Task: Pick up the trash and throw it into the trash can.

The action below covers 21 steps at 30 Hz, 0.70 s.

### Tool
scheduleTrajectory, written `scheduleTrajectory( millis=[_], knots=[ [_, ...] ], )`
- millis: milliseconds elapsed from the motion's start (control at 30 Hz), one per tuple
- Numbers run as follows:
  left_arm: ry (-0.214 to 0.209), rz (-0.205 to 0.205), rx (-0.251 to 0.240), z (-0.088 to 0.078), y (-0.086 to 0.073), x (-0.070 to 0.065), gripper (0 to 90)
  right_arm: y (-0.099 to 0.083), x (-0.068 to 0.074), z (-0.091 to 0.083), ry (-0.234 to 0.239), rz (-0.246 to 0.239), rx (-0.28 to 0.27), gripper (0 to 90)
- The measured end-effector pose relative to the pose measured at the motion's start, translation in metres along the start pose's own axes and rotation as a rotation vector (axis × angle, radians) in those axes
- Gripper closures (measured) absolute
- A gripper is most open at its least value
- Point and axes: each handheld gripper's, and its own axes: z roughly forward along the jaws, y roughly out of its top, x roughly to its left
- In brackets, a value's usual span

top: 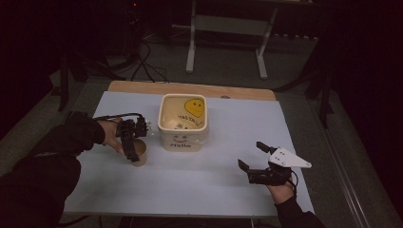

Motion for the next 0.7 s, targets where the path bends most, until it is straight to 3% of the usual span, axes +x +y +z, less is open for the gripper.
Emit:
scheduleTrajectory(
  millis=[533,700],
  knots=[
    [-0.073,-0.018,-0.039,0.0049,-0.0035,0.0081,23.4,-0.0011,-0.0006,-0.0022,-0.007,0.004,0.003,9.5],
    [-0.060,-0.028,-0.050,-0.0030,-0.0076,0.0100,26.7,-0.0011,-0.0013,-0.0022,-0.011,0.009,0.001,9.5]
  ],
)
